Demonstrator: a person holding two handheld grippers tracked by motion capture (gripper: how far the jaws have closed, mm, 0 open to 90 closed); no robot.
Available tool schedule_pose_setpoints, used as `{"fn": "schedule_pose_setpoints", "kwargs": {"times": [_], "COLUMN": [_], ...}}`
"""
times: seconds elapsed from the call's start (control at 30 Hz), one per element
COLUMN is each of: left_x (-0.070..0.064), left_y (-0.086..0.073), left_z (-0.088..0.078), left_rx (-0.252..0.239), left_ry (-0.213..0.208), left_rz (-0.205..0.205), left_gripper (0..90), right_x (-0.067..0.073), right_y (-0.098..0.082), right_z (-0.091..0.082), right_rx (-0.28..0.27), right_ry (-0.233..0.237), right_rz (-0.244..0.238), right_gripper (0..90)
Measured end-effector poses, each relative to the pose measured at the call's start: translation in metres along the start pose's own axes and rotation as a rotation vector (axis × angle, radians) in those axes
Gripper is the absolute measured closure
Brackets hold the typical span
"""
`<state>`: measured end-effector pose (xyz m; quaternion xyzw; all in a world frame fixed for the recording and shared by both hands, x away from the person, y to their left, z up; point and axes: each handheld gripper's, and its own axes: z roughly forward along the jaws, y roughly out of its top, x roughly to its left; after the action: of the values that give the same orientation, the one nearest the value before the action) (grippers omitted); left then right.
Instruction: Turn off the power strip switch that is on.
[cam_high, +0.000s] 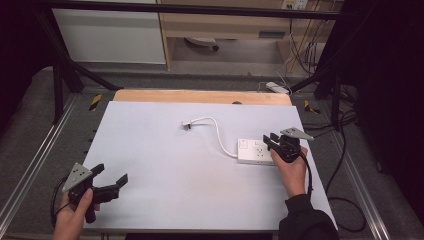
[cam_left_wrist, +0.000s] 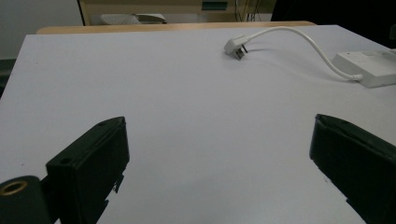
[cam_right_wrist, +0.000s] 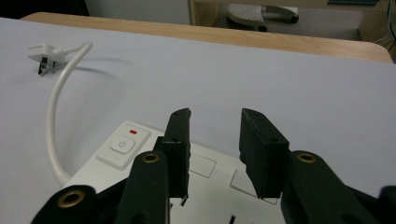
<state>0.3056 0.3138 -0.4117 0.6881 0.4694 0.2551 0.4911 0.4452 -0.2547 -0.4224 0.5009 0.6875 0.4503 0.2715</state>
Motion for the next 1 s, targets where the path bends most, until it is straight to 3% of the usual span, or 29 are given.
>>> {"fn": "schedule_pose_setpoints", "kwargs": {"times": [0.4, 0.73, 1.0], "left_x": [0.000, 0.001, 0.003], "left_y": [0.000, 0.000, 0.000], "left_z": [0.000, -0.001, 0.001], "left_rx": [-0.003, -0.002, 0.002], "left_ry": [0.004, 0.013, 0.025], "left_rz": [0.000, 0.001, -0.003], "left_gripper": [4.7, 4.7, 4.6], "right_x": [0.011, 0.016, 0.018], "right_y": [0.008, 0.013, 0.019], "right_z": [-0.001, -0.007, -0.015], "right_rx": [-0.001, -0.020, -0.061], "right_ry": [0.015, 0.016, 0.049], "right_rz": [0.012, 0.018, 0.017], "right_gripper": [29.1, 8.2, 4.0]}}
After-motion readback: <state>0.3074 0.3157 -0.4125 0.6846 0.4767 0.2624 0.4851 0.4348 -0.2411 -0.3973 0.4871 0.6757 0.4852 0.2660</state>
